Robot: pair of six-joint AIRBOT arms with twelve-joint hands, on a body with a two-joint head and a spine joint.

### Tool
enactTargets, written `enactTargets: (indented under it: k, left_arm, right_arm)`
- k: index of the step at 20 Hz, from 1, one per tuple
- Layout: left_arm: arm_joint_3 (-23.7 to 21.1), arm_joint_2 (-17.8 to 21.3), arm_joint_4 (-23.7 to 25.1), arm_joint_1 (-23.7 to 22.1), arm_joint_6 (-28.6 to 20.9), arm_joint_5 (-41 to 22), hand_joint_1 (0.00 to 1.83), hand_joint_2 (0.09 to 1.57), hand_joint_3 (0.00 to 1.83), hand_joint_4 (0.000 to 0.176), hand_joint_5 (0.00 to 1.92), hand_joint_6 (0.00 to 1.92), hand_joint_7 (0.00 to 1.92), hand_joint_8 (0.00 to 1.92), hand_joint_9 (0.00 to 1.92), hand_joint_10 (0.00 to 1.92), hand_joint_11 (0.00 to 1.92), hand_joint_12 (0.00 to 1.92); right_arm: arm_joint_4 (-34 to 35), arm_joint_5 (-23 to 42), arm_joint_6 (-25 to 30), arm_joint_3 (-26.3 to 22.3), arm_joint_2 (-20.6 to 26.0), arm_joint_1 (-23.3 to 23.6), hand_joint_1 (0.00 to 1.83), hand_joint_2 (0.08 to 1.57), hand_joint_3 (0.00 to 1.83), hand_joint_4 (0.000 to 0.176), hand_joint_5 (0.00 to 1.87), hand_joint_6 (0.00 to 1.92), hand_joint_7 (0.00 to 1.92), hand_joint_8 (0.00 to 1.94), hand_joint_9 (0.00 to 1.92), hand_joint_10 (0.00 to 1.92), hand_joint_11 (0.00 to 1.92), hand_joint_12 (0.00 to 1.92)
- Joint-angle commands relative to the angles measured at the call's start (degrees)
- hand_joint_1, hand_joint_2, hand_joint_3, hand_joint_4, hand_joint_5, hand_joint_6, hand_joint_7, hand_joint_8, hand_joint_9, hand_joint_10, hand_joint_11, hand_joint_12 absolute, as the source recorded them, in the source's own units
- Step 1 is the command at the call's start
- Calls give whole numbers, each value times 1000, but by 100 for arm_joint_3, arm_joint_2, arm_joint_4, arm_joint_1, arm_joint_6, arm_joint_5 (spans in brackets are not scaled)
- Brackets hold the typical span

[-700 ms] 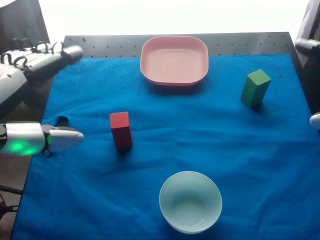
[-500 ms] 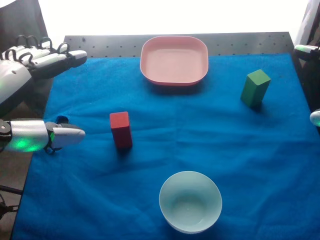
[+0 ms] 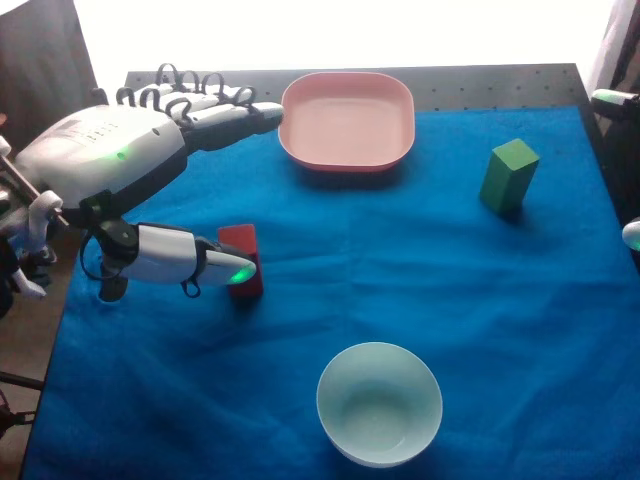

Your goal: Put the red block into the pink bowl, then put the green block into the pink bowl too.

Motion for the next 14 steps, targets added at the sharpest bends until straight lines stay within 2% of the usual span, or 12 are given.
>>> enactTargets:
  k: [1, 2, 3, 4, 5, 6, 7, 8, 9, 10, 12, 14]
  left_arm:
    - [31, -26, 27, -91, 2, -603, 787, 863, 0, 131, 231, 1, 161, 1, 123, 1, 0, 296]
    - [45, -53, 38, -97, 2, -556, 835, 871, 1, 112, 278, 5, 222, 6, 148, 4, 0, 310]
    - [60, -89, 43, -100, 1, -512, 845, 873, 1, 108, 288, 6, 235, 7, 154, 5, 0, 313]
    - [71, -110, 46, -100, 0, -481, 846, 900, 3, 72, 423, 17, 402, 19, 348, 7, 73, 618]
    - [77, -124, 47, -101, -1, -458, 832, 919, 0, 49, 516, 3, 531, 3, 480, 12, 114, 811]
    - [87, -138, 48, -101, -1, -437, 831, 958, 1, 16, 698, 18, 721, 19, 644, 38, 189, 918]
    - [99, -157, 48, -101, -4, -429, 870, 968, 0, 0, 819, 18, 864, 21, 774, 49, 277, 991]
    - [113, -178, 46, -101, -10, -425, 1027, 1030, 18, 105, 1040, 624, 1046, 27, 986, 116, 464, 1258]
    - [159, -242, 42, -103, -22, -389, 1240, 1084, 0, 0, 985, 841, 1107, 887, 1109, 524, 770, 1502]
    - [166, -249, 40, -104, -23, -383, 1240, 1084, 0, 0, 985, 841, 1107, 887, 1109, 524, 770, 1502]
    - [214, -293, 13, -108, -27, -339, 1263, 1064, 1, 0, 1065, 693, 1121, 946, 1000, 975, 754, 1628]
    - [255, -323, -31, -112, -29, -318, 1269, 1055, 0, 0, 1113, 609, 1126, 953, 971, 1076, 690, 1632]
  right_arm:
    - [196, 662, 28, 29, 7, 81, 672, 1019, 0, 100, 163, 1, 195, 2, 234, 2, 0, 620]
    - [196, 662, 28, 30, 8, 81, 680, 1028, 2, 96, 163, 0, 172, 3, 199, 5, 0, 510]
    - [196, 662, 28, 30, 8, 81, 681, 1031, 1, 94, 163, 0, 167, 1, 191, 3, 0, 467]
    - [196, 662, 28, 30, 8, 81, 729, 1032, 0, 74, 182, 3, 176, 2, 179, 0, 0, 432]
    - [196, 662, 28, 29, 8, 81, 754, 1037, 1, 60, 191, 3, 174, 0, 164, 0, 0, 399]
    - [196, 662, 28, 29, 8, 80, 767, 1035, 0, 56, 193, 2, 173, 0, 154, 0, 0, 396]
    - [197, 662, 28, 29, 8, 80, 765, 1042, 0, 46, 194, 0, 177, 0, 160, 0, 0, 459]
    - [198, 662, 28, 29, 8, 80, 779, 1039, 0, 57, 193, 0, 168, 0, 143, 0, 0, 470]
    - [207, 662, 28, 29, 8, 80, 796, 1047, 1, 32, 195, 3, 170, 4, 141, 7, 3, 443]
    - [208, 662, 28, 29, 8, 80, 796, 1047, 1, 32, 195, 3, 170, 4, 141, 7, 3, 443]
    - [215, 662, 28, 29, 8, 80, 801, 1043, 0, 38, 194, 2, 170, 3, 150, 6, 11, 427]
    - [221, 662, 28, 29, 7, 80, 797, 1049, 1, 38, 192, 0, 170, 2, 147, 4, 10, 430]
